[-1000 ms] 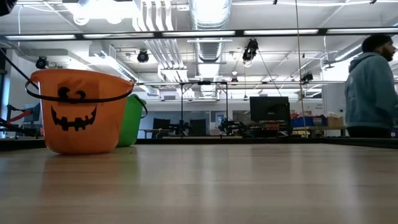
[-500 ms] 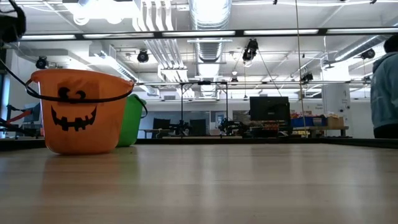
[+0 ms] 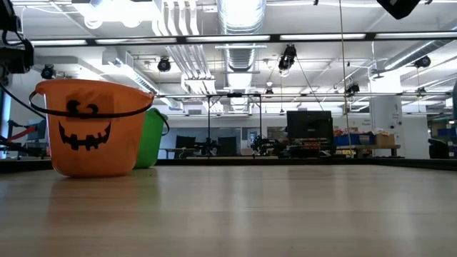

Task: Organize candy in baskets
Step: Return to Home Position

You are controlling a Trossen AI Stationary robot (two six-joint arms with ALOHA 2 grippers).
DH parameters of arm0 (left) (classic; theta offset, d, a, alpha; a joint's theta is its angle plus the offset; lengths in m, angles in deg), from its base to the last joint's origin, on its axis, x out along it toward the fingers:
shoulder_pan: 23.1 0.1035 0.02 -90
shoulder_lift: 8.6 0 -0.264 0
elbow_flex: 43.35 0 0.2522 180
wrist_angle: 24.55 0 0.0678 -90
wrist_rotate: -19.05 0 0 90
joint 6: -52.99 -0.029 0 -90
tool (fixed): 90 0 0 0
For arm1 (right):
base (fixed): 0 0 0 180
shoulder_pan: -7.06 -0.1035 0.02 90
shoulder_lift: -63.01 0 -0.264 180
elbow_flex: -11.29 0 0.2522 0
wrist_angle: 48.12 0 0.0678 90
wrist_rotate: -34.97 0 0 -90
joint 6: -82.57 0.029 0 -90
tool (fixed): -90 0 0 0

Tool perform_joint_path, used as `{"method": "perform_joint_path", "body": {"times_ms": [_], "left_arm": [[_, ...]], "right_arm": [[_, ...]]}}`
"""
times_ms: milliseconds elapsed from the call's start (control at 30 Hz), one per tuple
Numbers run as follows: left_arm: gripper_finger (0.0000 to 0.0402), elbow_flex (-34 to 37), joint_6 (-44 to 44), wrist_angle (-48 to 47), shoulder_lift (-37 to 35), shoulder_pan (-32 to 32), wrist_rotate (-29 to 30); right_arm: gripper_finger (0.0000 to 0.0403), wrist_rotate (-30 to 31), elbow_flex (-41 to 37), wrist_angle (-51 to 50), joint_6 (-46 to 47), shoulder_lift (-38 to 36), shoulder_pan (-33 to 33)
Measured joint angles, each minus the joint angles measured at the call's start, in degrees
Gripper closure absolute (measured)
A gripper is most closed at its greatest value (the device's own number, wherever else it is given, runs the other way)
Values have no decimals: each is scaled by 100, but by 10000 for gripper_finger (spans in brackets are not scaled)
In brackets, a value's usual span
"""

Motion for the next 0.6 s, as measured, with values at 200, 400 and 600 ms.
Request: {"method": "perform_joint_path", "body": {"times_ms": [200, 400, 600], "left_arm": [[244, 720, -1314, 1580, -494, 0, -998], [244, 1358, -2405, 2777, -1062, 0, -2238], [244, 1720, -2669, 3186, -1415, 0, -3207]], "right_arm": [[213, 17, -329, 107, -36, -332, 2], [213, -32, -706, 837, -387, -581, 0], [213, -180, -1315, 2349, -968, -670, 0]]}}
